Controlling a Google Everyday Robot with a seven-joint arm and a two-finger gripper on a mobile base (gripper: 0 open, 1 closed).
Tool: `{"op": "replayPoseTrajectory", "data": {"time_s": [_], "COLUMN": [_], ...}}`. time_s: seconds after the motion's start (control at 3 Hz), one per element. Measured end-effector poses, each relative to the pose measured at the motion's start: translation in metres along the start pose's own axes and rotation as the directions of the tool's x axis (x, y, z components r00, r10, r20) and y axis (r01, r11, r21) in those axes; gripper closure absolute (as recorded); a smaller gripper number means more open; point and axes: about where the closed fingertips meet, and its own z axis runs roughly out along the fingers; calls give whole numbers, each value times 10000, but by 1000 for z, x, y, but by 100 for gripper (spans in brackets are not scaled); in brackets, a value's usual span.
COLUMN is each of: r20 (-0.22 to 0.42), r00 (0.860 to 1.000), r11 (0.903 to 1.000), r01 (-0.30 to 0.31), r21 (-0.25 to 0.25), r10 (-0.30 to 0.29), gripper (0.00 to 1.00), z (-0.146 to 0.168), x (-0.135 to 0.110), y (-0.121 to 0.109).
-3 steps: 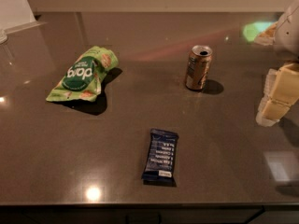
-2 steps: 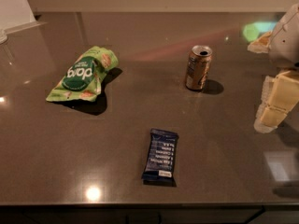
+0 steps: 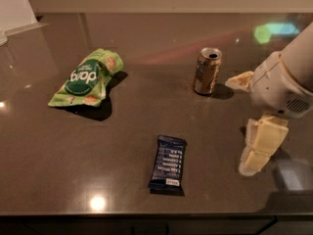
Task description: Pick rxbar blueberry
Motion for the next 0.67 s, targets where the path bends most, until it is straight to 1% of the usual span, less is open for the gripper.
{"op": "replayPoseTrajectory", "data": {"time_s": [0.33, 0.67], "r20": [876, 1601], "r00": [9961, 9871], "r11": [9978, 9930], "r01": [178, 236], "r21": [-640, -1160], "r10": [-121, -47], "gripper": [0, 0], "z": [33, 61], "x": [-24, -46], "y": [22, 42]}}
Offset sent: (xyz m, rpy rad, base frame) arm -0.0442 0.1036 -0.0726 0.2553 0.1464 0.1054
